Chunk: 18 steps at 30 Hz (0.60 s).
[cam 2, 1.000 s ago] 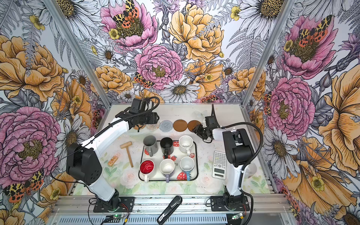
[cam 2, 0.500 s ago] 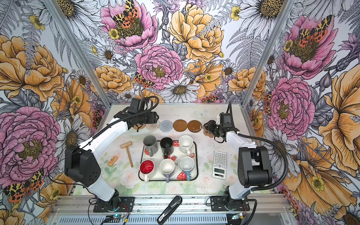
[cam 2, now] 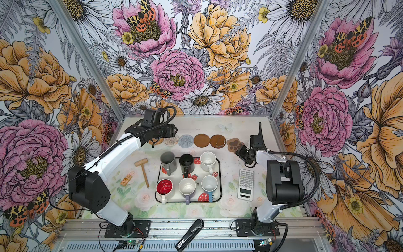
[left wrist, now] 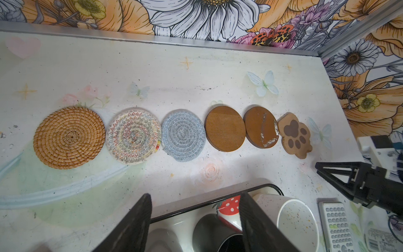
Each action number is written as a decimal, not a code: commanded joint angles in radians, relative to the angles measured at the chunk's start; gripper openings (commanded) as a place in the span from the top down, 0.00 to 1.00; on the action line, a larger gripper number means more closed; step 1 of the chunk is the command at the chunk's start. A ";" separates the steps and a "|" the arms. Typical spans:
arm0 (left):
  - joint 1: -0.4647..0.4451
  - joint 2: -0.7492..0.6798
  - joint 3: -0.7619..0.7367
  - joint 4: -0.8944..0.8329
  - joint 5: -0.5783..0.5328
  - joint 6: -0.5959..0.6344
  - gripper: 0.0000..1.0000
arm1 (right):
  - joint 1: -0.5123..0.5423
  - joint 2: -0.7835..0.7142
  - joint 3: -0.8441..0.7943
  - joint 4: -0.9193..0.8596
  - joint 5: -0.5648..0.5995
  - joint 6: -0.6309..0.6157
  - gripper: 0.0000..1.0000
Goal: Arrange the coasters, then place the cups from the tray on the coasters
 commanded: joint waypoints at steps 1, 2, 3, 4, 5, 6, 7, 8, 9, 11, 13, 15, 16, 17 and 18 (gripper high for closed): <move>-0.007 -0.014 0.013 0.007 -0.024 -0.021 0.34 | -0.005 0.027 0.010 0.000 0.020 -0.018 0.47; -0.007 -0.012 0.016 0.006 -0.024 -0.022 0.34 | -0.006 0.031 0.011 0.000 0.021 -0.020 0.47; -0.007 -0.010 0.018 0.006 -0.024 -0.021 0.34 | -0.007 0.035 0.012 0.000 0.024 -0.021 0.47; -0.008 -0.009 0.018 0.006 -0.021 -0.023 0.34 | -0.007 0.040 0.015 0.000 0.026 -0.023 0.47; -0.008 -0.006 0.019 0.006 -0.022 -0.024 0.34 | -0.009 0.044 0.017 0.000 0.027 -0.023 0.47; -0.008 -0.004 0.021 0.006 -0.024 -0.024 0.34 | -0.010 0.050 0.020 0.000 0.027 -0.025 0.47; -0.008 -0.003 0.022 0.006 -0.025 -0.026 0.34 | -0.010 0.054 0.022 0.001 0.027 -0.026 0.46; -0.010 -0.002 0.023 0.006 -0.026 -0.028 0.34 | -0.012 0.061 0.027 0.000 0.027 -0.026 0.46; -0.007 -0.003 0.025 0.006 -0.028 -0.027 0.34 | -0.014 0.067 0.029 0.001 0.027 -0.026 0.46; -0.010 -0.004 0.023 0.006 -0.030 -0.028 0.34 | -0.021 0.077 0.038 0.000 0.027 -0.025 0.46; -0.012 -0.004 0.024 0.006 -0.033 -0.028 0.34 | -0.027 0.088 0.046 0.001 0.026 -0.026 0.46; -0.010 -0.002 0.024 0.006 -0.034 -0.030 0.34 | -0.033 0.099 0.055 0.001 0.025 -0.027 0.46; -0.011 0.000 0.026 0.006 -0.035 -0.030 0.34 | -0.035 0.105 0.063 0.001 0.025 -0.029 0.46; -0.011 0.002 0.026 0.006 -0.033 -0.030 0.34 | -0.038 0.112 0.069 0.001 0.025 -0.030 0.46; -0.010 0.003 0.032 0.005 -0.031 -0.030 0.34 | -0.042 0.122 0.078 0.001 0.024 -0.033 0.46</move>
